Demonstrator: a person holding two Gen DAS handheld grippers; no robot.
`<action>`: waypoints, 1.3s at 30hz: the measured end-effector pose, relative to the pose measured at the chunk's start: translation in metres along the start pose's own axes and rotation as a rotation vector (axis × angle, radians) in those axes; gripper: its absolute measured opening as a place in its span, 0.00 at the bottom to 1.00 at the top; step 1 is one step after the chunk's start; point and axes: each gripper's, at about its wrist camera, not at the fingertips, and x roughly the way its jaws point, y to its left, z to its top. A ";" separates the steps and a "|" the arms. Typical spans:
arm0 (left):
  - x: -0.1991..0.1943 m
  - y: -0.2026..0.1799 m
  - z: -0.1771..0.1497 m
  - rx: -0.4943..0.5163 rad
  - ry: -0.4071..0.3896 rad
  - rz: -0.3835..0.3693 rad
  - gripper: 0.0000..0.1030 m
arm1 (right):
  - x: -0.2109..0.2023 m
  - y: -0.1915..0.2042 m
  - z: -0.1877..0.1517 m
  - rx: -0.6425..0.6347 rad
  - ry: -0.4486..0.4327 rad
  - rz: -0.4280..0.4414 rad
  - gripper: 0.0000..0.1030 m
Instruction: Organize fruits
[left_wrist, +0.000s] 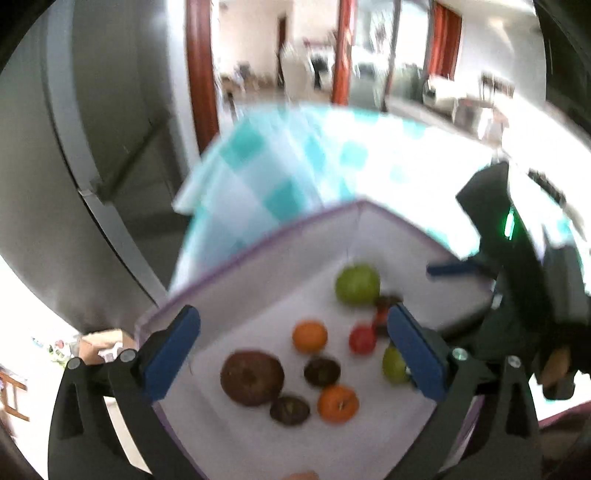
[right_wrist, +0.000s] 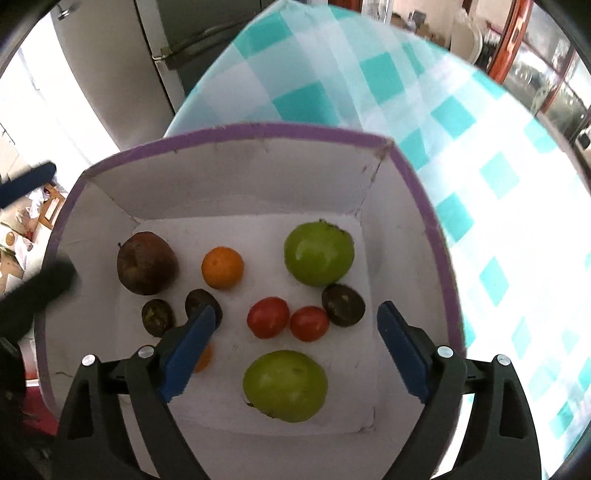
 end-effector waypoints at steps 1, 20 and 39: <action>0.001 0.004 0.005 -0.024 -0.010 0.024 0.99 | -0.001 0.001 0.001 0.008 -0.009 -0.022 0.84; 0.084 0.010 -0.040 -0.036 0.395 0.022 0.99 | 0.036 0.009 0.003 0.096 0.103 -0.032 0.84; 0.082 0.015 -0.044 -0.049 0.423 0.013 0.98 | 0.035 0.010 -0.001 0.120 0.111 -0.060 0.84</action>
